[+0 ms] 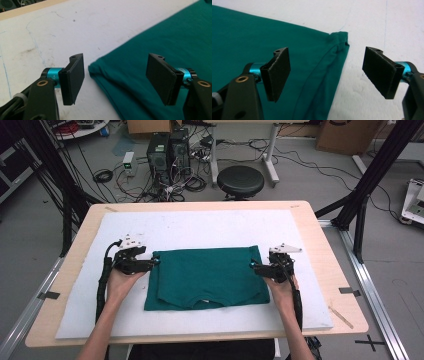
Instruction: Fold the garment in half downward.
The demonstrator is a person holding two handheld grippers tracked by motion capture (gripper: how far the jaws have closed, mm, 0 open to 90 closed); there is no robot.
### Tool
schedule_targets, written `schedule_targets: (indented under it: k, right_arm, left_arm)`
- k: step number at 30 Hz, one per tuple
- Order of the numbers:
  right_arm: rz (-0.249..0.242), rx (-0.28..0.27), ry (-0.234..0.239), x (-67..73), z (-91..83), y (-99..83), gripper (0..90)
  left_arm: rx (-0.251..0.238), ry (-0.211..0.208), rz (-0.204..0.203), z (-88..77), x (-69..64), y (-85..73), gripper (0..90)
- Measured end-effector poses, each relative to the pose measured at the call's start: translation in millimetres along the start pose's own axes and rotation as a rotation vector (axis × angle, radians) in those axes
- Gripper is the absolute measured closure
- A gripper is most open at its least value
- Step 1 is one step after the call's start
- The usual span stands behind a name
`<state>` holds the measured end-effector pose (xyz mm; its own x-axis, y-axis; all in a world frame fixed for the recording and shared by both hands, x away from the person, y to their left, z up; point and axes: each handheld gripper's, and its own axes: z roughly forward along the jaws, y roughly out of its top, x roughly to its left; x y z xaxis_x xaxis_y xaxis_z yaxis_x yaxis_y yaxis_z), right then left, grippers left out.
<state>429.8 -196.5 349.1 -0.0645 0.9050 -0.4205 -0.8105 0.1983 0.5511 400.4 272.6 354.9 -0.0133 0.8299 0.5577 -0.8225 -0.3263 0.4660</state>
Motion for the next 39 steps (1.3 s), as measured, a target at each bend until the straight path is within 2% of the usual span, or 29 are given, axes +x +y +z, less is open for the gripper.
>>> schedule_targets:
  k: [4,7,10,13,16,25,31,39]
  right_arm:
    - [-0.016,-0.030,0.023,5.3,-13.2,-7.4,22.1]
    - [-0.045,-0.043,0.027,13.3,-22.7,-14.2,22.1]
    - [-0.068,-0.056,0.026,18.3,-29.9,-19.7,22.1]
    - [-0.064,-0.052,0.025,19.2,-34.3,-22.8,22.1]
    - [-0.050,-0.074,0.030,20.7,-39.3,-26.6,22.1]
    - [-0.056,-0.098,0.047,21.4,-52.3,-36.1,23.2]
    - [-0.042,-0.098,0.053,18.9,-51.3,-35.4,23.2]
    - [-0.051,-0.085,0.065,21.1,-47.7,-36.5,23.2]
  left_arm:
    - [-0.030,-0.033,-0.009,-15.8,-1.7,-11.6,30.0]
    - [-0.043,-0.054,0.016,-29.3,-4.6,-19.9,30.0]
    - [-0.078,-0.072,0.015,-42.0,-6.6,-26.9,30.0]
    - [-0.106,-0.118,0.005,-50.4,-7.9,-33.7,30.0]
    - [-0.109,-0.123,-0.002,-56.0,-9.1,-38.7,30.0]
    - [-0.106,-0.143,0.007,-59.0,-13.3,-44.0,30.0]
    - [-0.116,-0.162,0.019,-60.5,-20.5,-41.9,30.0]
    - [-0.113,-0.151,0.015,-63.5,-21.0,-42.5,30.1]
